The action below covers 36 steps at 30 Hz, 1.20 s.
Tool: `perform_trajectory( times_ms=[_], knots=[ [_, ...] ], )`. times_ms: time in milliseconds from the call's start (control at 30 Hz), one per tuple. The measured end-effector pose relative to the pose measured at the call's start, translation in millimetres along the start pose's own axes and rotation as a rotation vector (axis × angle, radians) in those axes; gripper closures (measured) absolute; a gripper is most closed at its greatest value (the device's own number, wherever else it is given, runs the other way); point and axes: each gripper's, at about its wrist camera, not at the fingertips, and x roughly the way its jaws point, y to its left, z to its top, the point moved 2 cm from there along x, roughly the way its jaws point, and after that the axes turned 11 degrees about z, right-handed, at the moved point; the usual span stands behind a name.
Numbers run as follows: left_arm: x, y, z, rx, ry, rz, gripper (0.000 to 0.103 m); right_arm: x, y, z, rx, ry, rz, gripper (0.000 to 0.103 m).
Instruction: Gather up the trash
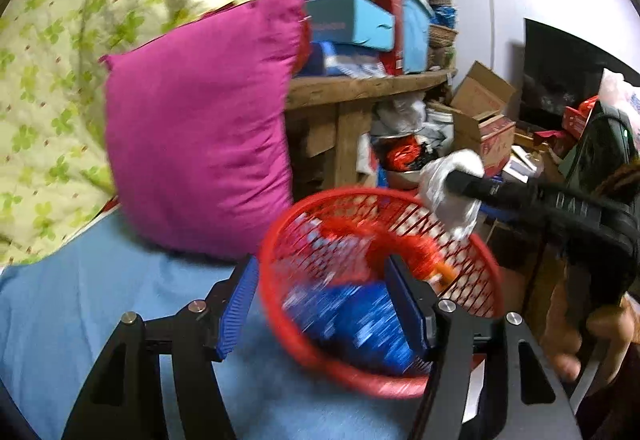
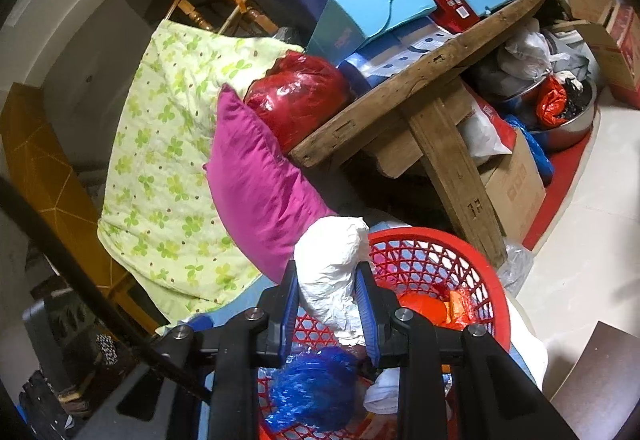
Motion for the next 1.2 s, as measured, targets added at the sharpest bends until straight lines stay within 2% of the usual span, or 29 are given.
perform_trajectory(
  times_ms=[100,333,467,500,533,567,600,733,833,1033,1200],
  knots=[
    [-8,24,-17,-0.04,0.025,0.062,0.025,8,5,-3,-0.013,0.019,-0.01,0.072],
    [-33,79,-58,-0.156,0.073,0.147,0.024,29,24,-14,-0.089,0.062,-0.051,0.072],
    [-44,97,-72,-0.172,0.071,0.205,0.023,52,29,-20,-0.098,0.113,-0.076,0.069],
    [-47,100,-74,-0.172,0.06,0.223,0.023,57,30,-22,-0.093,0.125,-0.086,0.06],
    [-50,103,-74,-0.173,0.05,0.235,0.023,63,30,-23,-0.087,0.133,-0.1,0.04],
    [-54,106,-76,-0.179,0.037,0.246,0.023,65,31,-24,-0.081,0.131,-0.108,0.033],
    [-57,110,-77,-0.19,0.022,0.253,0.021,65,34,-26,-0.077,0.114,-0.11,0.031],
    [-66,127,-82,-0.235,-0.019,0.271,0.013,63,51,-31,-0.141,0.057,-0.128,0.031],
    [-70,138,-86,-0.246,-0.027,0.307,0.013,65,67,-38,-0.197,0.034,-0.139,0.031],
    [-86,151,-89,-0.27,-0.025,0.323,0.013,77,100,-58,-0.293,0.037,-0.147,0.031],
    [-106,151,-90,-0.241,-0.037,0.392,0.013,75,124,-72,-0.342,0.037,-0.151,0.031]
  ],
)
